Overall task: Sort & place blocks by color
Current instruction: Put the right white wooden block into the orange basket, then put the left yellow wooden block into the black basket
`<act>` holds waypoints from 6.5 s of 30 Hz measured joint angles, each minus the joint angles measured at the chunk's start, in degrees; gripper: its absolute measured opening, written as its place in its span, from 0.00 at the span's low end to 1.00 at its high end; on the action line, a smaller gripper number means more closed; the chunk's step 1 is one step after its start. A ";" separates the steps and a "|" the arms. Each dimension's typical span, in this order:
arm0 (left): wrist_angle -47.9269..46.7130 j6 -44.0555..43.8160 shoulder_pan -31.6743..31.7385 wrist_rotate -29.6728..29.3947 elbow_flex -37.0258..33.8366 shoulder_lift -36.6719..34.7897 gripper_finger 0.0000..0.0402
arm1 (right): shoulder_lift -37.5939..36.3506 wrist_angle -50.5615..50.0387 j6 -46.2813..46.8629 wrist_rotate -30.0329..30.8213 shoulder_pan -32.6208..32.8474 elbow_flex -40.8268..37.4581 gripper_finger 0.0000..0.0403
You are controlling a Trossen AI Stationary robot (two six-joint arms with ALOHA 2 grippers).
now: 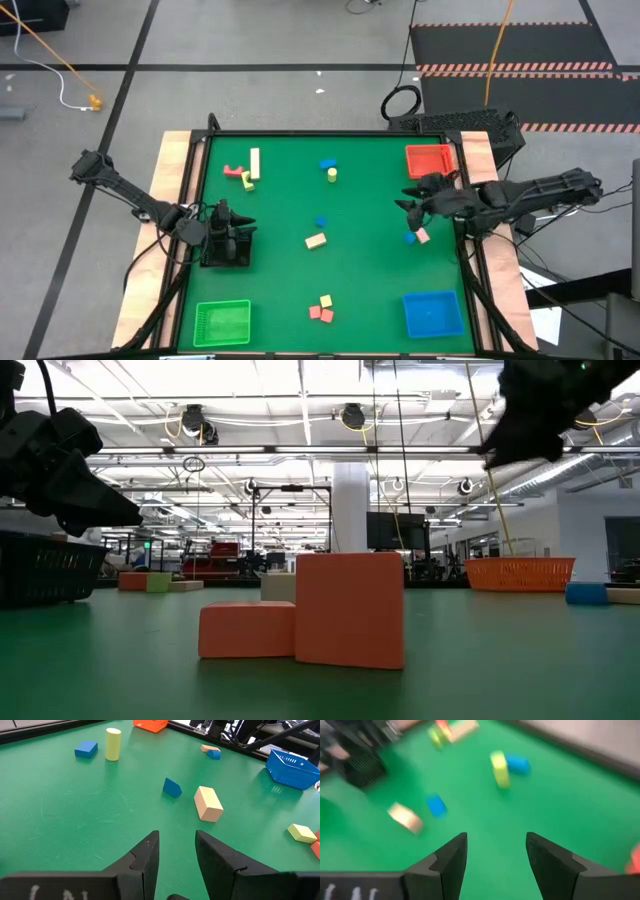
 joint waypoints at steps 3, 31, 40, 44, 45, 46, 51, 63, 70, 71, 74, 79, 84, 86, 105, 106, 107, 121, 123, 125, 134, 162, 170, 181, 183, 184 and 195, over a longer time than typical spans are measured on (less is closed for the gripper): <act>0.01 -0.02 0.02 0.00 0.00 -0.01 0.32 | 3.43 -6.21 6.32 -3.75 -0.89 0.24 0.49; 0.02 0.00 0.00 -0.01 -0.01 0.00 0.32 | 20.73 -25.58 15.16 -25.26 -2.07 -1.17 0.60; 0.02 0.00 0.02 -0.01 0.01 0.00 0.32 | 21.83 -23.13 16.97 -28.34 -2.05 -1.21 0.69; 0.00 -0.01 0.02 -0.01 -0.01 -0.01 0.32 | 24.13 -20.89 17.87 -27.98 -1.34 -1.21 0.67; 0.00 0.00 0.01 -0.01 -0.01 -0.02 0.32 | 25.03 -20.48 17.82 -27.53 -0.87 -1.21 0.66; 0.00 0.00 0.02 -0.01 0.01 -0.02 0.32 | 25.96 -20.11 17.81 -26.99 -0.37 -1.23 0.66; 0.00 -0.01 0.00 -0.01 -0.01 -0.01 0.32 | 30.13 -20.15 17.77 -26.56 1.33 -1.25 0.64; 0.02 0.00 0.02 -0.01 -0.01 -0.02 0.32 | 37.25 -18.49 16.45 -23.51 3.37 -0.97 0.56; 0.00 0.00 0.01 0.00 -0.01 -0.02 0.32 | 37.21 -16.17 16.41 -24.12 3.37 -1.08 0.27; 0.00 0.00 0.02 -0.01 0.00 -0.01 0.32 | 37.19 -16.15 16.43 -24.10 3.37 -1.12 0.27; 0.00 0.00 0.01 -0.01 -0.01 -0.01 0.32 | 36.52 -17.30 17.95 -23.99 3.16 -1.14 0.27; 0.00 0.00 0.01 -0.01 -0.01 -0.01 0.32 | 32.30 -22.26 20.78 -20.52 3.11 -1.46 0.27; 0.01 0.00 0.02 0.00 0.00 -0.01 0.32 | 24.21 -25.82 24.72 -9.30 3.07 -1.30 0.27; 0.00 0.00 0.02 -0.01 0.00 -0.01 0.32 | 20.85 -25.88 26.56 -1.74 3.06 -1.30 0.27; 0.02 -0.02 0.02 0.00 -0.01 -0.01 0.32 | 16.63 -15.30 12.56 30.93 -22.70 -1.30 0.27; 0.00 0.00 0.02 0.00 0.01 -0.01 0.32 | 17.03 -13.73 10.35 29.90 -24.69 -1.30 0.27; 0.00 -0.01 0.02 -0.01 0.00 -0.01 0.32 | 17.43 -11.70 7.97 28.62 -26.50 -1.37 0.27; 0.00 -0.01 0.02 0.00 -0.01 -0.01 0.32 | 18.63 16.28 -13.35 14.25 -43.12 -8.72 0.35; 0.00 -0.02 0.02 0.01 -0.01 0.00 0.32 | 18.63 16.24 -13.64 13.53 -43.77 -9.00 0.39; 0.00 -0.01 0.00 -0.01 0.01 -0.01 0.32 | 18.63 16.24 -13.90 13.39 -44.18 -9.19 0.43; 0.01 0.56 0.07 -0.01 0.00 0.00 0.32 | 17.16 16.24 -18.58 13.36 -44.56 -9.19 0.64; 33.32 20.58 10.51 -2.88 1.13 0.11 0.32 | 4.07 33.86 -19.81 -9.21 -39.82 -9.19 0.70; 15.90 13.02 17.64 -2.62 10.77 5.02 0.32 | 4.09 34.92 -19.61 -9.06 -39.14 -9.19 0.70; -25.31 -15.77 30.25 -1.85 28.19 18.05 0.32 | 4.11 34.71 -18.06 -9.04 -39.14 -9.19 0.70; -31.79 -20.18 33.48 1.15 30.01 20.17 0.32 | 4.09 34.71 -18.06 -9.02 -39.14 -9.19 0.70; -34.21 -21.82 35.19 3.23 30.63 21.30 0.32 | 4.09 34.71 -18.06 -9.02 -39.14 -9.19 0.70; -40.00 -27.74 49.20 16.09 31.24 33.94 0.32 | 4.09 34.67 -18.06 -9.00 -39.14 -9.19 0.70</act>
